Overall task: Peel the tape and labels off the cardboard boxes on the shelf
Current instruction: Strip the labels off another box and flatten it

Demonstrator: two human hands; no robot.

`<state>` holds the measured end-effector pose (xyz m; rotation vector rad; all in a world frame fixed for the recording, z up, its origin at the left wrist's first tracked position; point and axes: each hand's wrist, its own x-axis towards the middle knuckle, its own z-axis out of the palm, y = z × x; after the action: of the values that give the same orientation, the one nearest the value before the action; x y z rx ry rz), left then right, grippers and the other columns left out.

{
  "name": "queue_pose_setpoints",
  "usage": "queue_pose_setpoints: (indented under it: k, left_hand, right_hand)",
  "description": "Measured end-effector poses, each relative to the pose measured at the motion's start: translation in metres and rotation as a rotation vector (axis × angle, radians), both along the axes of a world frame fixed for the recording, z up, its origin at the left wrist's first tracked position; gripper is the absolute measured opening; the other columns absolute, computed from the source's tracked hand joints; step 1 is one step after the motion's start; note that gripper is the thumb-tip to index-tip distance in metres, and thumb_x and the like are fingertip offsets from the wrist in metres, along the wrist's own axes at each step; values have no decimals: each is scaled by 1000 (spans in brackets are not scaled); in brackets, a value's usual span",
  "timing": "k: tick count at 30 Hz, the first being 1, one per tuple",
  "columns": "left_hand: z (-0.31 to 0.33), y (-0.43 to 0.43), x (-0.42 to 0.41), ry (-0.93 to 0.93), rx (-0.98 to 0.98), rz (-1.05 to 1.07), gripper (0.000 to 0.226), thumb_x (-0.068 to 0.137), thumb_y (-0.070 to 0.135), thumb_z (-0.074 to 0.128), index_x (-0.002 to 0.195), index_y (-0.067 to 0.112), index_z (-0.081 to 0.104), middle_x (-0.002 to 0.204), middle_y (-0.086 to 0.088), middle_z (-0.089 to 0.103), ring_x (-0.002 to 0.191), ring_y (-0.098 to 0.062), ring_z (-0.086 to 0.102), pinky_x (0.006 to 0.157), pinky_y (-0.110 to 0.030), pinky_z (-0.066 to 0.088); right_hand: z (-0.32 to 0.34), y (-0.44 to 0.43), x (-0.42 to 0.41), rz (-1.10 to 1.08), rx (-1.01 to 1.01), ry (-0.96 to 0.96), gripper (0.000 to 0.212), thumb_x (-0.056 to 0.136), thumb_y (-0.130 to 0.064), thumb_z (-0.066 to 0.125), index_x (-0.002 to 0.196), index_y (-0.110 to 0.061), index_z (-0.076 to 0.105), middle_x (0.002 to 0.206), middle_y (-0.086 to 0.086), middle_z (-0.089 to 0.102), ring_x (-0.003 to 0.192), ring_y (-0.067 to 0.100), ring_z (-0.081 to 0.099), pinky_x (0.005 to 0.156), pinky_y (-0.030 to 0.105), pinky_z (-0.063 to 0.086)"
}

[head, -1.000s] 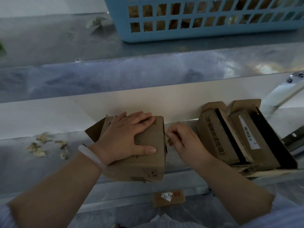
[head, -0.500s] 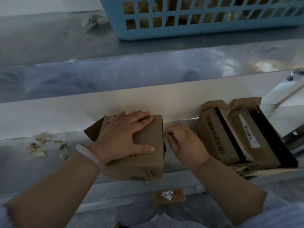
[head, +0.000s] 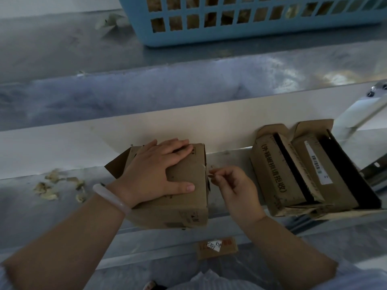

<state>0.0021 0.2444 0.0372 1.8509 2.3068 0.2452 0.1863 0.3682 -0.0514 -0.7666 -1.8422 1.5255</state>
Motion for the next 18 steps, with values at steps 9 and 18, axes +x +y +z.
queue_pose_setpoints:
  k: [9,18]
  left_hand:
    - [-1,-5,-2,-34,37,6,92,65,92,28,145,50,13,154,30,8,142,5,6,118,-33,3]
    - [4,-36,-4,-68,325,92,84,74,83,40,145,40,32,154,20,26,142,-3,23,116,-47,19]
  right_hand:
    - [16,-8,-4,-41,-546,194,6,95,1,51,93,-2,55,93,13,71,87,20,71,80,31,59]
    - [48,-14,-22,49,-538,249,13,94,-2,53,85,-8,60,82,9,73,83,22,70,88,39,55]
